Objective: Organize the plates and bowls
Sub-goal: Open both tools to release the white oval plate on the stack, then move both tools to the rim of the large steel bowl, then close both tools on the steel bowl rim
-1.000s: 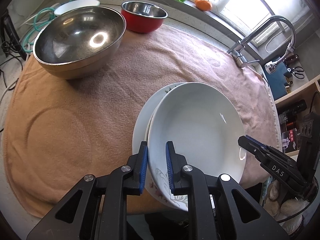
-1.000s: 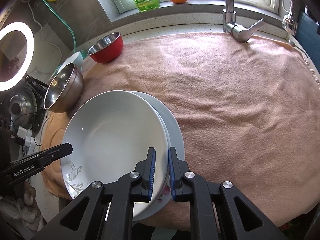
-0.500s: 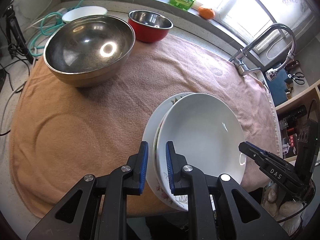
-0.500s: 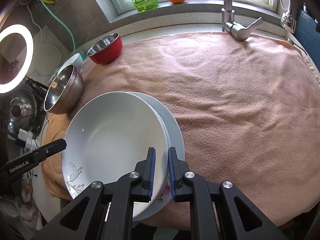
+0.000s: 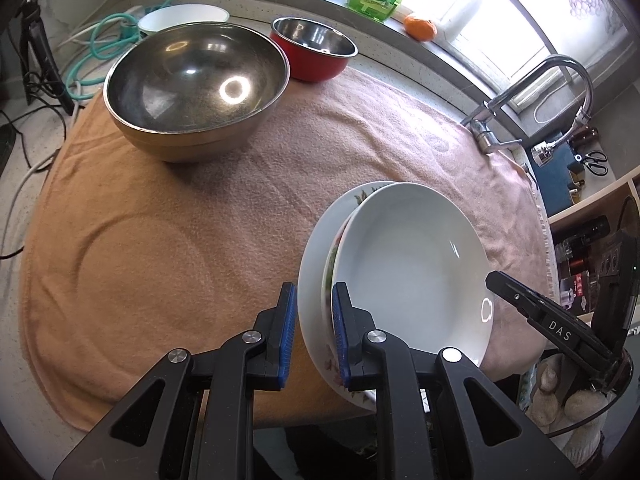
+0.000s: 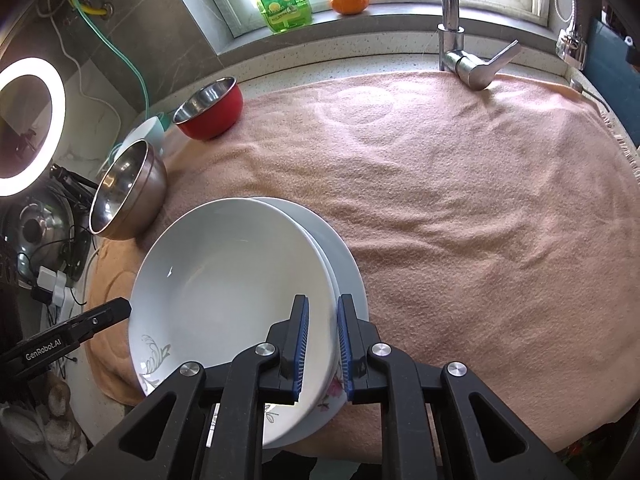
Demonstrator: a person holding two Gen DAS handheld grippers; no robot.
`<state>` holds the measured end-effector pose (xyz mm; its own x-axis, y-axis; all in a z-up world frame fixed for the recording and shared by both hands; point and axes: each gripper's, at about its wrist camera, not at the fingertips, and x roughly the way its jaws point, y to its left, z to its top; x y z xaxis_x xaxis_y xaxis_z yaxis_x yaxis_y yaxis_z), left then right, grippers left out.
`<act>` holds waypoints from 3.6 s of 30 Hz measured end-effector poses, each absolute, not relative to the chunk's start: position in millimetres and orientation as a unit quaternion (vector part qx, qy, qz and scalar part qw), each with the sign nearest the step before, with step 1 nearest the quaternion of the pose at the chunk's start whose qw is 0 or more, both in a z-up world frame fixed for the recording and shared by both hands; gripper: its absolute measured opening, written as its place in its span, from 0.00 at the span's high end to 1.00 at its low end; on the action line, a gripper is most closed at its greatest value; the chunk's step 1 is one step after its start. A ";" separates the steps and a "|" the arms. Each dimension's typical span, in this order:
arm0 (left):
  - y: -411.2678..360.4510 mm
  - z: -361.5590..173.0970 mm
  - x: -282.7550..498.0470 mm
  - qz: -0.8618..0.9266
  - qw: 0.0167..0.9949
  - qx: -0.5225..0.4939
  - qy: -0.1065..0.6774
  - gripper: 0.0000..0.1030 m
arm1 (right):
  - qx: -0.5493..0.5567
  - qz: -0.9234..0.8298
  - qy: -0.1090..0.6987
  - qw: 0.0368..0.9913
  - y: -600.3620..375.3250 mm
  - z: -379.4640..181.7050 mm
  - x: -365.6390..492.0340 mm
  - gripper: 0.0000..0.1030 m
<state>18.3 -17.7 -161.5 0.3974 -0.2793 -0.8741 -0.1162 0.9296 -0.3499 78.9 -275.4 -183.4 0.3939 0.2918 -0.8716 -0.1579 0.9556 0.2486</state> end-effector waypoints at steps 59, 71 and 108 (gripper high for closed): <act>155.4 -142.1 86.0 -0.008 0.845 -0.213 0.490 0.72 | 0.088 0.208 0.496 0.839 -75.6 -157.3 140.2 0.66; 163.6 -151.6 113.1 0.000 0.848 -0.201 0.490 0.72 | 0.120 0.187 0.517 0.827 -70.7 -176.5 167.4 0.79; 161.5 -151.1 101.2 -0.009 0.845 -0.200 0.495 0.90 | 0.111 0.208 0.531 0.814 -61.9 -179.6 165.8 0.90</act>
<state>101.2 161.5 -151.1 0.5088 -0.2127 -0.8342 -0.1838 0.9198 -0.3467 165.8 -61.9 -179.6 0.3505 0.4567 -0.8177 -0.2205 0.8887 0.4019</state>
